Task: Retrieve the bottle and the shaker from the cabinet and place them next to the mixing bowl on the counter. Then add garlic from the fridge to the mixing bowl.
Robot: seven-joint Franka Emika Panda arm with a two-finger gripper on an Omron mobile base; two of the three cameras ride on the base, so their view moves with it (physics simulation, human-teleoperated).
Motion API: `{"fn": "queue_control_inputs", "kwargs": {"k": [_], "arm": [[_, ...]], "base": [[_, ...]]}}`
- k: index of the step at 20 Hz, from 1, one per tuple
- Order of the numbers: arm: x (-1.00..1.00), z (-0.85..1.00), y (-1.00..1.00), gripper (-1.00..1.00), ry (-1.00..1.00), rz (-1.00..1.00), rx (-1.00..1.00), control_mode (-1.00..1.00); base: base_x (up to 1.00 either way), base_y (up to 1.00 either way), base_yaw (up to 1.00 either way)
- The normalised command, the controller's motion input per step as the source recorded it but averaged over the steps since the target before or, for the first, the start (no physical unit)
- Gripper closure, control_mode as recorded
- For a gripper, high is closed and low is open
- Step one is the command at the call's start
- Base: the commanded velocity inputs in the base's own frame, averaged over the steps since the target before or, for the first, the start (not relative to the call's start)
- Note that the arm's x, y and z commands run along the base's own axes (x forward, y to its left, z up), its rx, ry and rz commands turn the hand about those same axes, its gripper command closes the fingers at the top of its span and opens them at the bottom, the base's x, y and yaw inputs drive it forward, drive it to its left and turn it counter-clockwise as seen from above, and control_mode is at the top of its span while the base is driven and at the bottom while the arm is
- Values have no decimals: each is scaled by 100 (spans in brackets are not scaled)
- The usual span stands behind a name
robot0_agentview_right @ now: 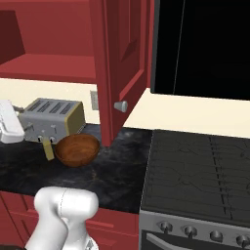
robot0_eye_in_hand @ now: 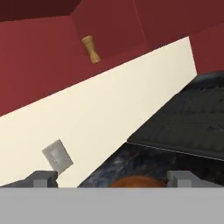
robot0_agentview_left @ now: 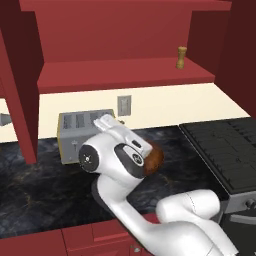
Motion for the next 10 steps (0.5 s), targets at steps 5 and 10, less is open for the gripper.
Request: {"fn": "queue_control_inputs", "kwargs": {"k": [5,10], "arm": [[-55,79,-88,-100,-4,13,19,-100],[-26,86,-69,-100,1,7,18,-100]], "base": [[0,0,0],[0,0,0]]}}
